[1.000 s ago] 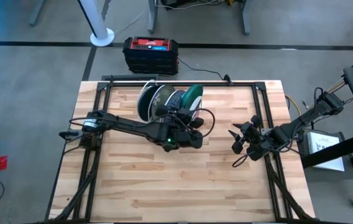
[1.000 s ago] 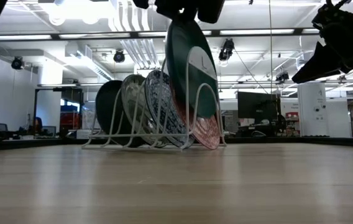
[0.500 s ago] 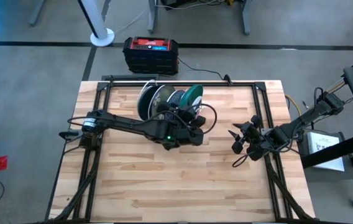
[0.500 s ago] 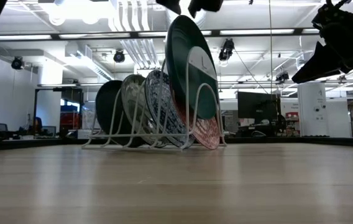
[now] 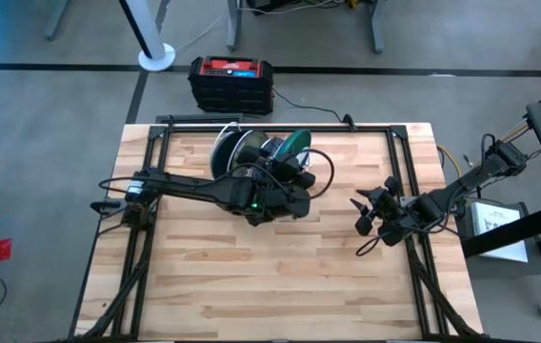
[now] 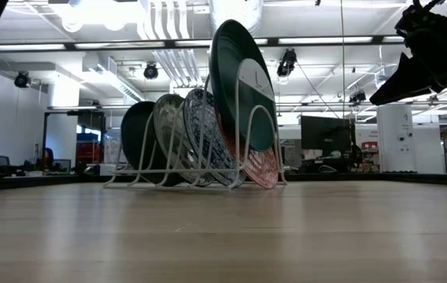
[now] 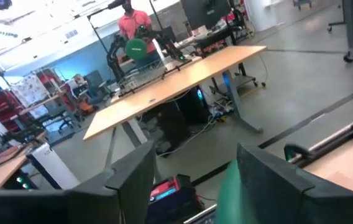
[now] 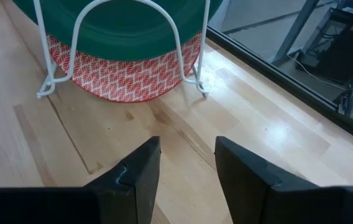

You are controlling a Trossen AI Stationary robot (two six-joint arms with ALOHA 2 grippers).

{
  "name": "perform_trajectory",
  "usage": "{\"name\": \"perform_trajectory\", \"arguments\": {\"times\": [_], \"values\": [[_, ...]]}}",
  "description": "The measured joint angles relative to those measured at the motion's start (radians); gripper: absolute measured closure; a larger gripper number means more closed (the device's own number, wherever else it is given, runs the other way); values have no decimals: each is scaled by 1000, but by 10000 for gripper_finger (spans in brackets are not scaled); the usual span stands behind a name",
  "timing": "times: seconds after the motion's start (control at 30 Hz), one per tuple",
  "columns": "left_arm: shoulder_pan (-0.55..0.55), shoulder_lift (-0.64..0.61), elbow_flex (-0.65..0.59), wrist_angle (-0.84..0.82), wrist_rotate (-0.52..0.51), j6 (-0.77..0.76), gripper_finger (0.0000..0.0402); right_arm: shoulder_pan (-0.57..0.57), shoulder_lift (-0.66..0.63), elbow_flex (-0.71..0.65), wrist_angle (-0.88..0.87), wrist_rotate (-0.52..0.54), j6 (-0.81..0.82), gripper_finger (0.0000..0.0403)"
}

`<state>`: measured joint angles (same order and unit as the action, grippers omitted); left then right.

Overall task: Sort dishes
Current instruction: Put the green plate into the white dish rack

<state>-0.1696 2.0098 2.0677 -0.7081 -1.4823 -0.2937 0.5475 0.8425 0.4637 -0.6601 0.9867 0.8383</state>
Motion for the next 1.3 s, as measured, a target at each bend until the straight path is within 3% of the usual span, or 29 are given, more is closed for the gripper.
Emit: {"name": "perform_trajectory", "arguments": {"times": [0.2, 0.4, 0.47, 0.77, 1.3], "values": [[4, 0, 59, -6, -53, 43, 229, 0, 0, 0, 1, 0, 0, 276], [35, 0, 37, -10, -53, 22, 364, 0, 0, -1, 4, 0, 0, 291], [37, 0, 7, -10, -53, -4, 391, 0, 0, -1, 5, -3, 0, 295], [36, 1, -127, -15, -19, -179, 385, 0, 0, -3, 6, -22, -1, 311], [39, 0, -153, -13, 91, -232, 401, 0, 0, -3, 8, -28, -2, 330]]}}
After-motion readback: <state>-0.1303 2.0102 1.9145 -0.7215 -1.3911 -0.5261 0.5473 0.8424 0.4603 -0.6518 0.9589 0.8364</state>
